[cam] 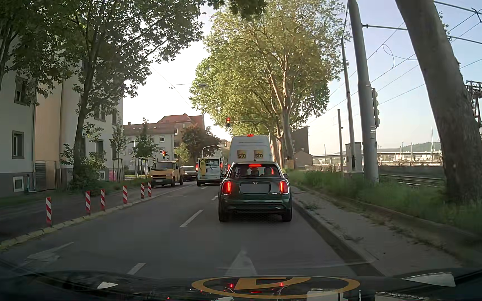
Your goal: Follow the waypoints while adhering to traffic rules and regulations
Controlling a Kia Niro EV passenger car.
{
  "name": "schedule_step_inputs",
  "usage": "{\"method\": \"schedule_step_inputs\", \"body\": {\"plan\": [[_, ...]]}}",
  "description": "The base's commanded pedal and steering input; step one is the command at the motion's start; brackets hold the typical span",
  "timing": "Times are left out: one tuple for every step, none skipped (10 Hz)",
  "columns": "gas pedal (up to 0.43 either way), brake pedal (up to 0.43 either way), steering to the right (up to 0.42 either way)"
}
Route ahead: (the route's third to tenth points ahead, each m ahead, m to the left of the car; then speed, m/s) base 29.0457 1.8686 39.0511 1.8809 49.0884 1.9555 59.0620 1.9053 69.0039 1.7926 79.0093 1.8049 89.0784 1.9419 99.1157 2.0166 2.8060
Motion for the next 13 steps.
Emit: {"method": "schedule_step_inputs", "body": {"plan": [[0.0, 0.152, -0.047], [0.0, 0.152, -0.047], [0.0, 0.159, -0.047], [0.0, 0.152, -0.047], [0.0, 0.159, -0.046], [0.0, 0.152, -0.046], [0.0, 0.14, -0.046], [0.0, 0.128, -0.043], [0.0, 0.122, -0.039], [0.0, 0.116, -0.035], [0.0, 0.104, -0.027], [0.0, 0.085, -0.019], [0.0, 0.067, -0.016]]}}
